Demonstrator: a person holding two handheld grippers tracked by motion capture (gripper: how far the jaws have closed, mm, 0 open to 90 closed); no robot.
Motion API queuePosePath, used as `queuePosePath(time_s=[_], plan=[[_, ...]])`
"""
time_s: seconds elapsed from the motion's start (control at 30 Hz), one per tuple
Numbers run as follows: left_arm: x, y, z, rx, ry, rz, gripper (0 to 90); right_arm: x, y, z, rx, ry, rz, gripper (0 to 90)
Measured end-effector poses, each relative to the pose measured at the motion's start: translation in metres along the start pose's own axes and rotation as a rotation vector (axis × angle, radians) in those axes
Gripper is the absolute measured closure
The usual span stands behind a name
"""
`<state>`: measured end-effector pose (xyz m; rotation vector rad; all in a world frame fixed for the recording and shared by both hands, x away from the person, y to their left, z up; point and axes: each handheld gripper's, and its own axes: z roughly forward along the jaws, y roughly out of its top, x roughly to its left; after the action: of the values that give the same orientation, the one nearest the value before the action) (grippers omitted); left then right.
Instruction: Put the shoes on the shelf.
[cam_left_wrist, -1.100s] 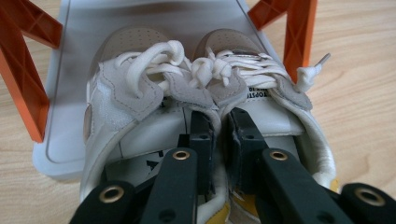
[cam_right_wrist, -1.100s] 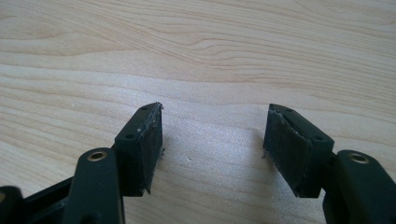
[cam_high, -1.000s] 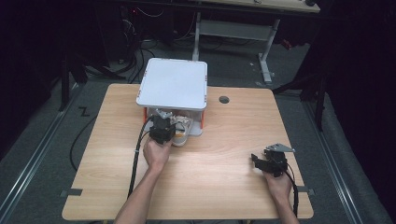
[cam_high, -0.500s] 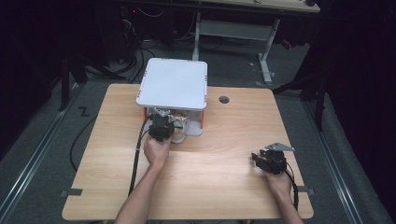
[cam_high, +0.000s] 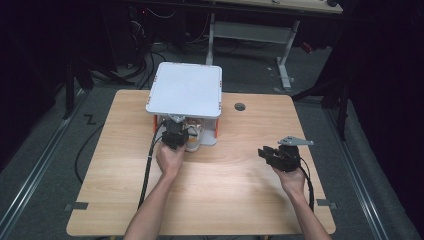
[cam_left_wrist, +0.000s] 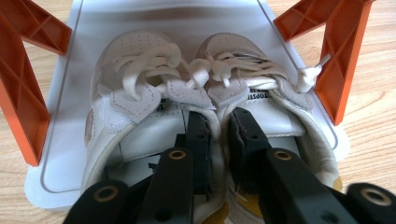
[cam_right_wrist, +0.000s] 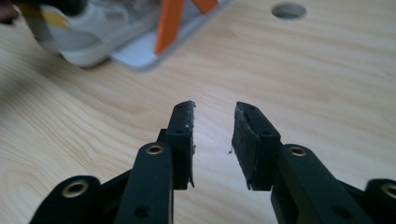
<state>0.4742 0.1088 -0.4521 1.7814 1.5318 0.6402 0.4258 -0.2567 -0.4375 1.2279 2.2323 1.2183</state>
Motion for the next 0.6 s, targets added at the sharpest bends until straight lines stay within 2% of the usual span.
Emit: queuePosePath(time_s=[0.17, 0.37, 0.47, 0.6], plan=[[0.005, 0.0, 0.0, 0.008, -0.016, -0.011, 72.3, 0.012, 0.03, 0.007, -0.013, 0.043, -0.019, 71.9], [0.005, 0.0, 0.0, 0.004, -0.016, -0.004, 67.6, 0.026, 0.061, 0.019, -0.025, 0.061, -0.046, 73.1], [0.002, 0.0, -0.001, -0.002, -0.015, 0.016, 58.3, 0.035, 0.08, 0.025, -0.034, 0.061, -0.074, 73.3], [0.001, 0.0, -0.002, -0.006, -0.014, 0.029, 50.9, 0.045, 0.103, 0.032, -0.06, 0.065, -0.094, 74.2]])
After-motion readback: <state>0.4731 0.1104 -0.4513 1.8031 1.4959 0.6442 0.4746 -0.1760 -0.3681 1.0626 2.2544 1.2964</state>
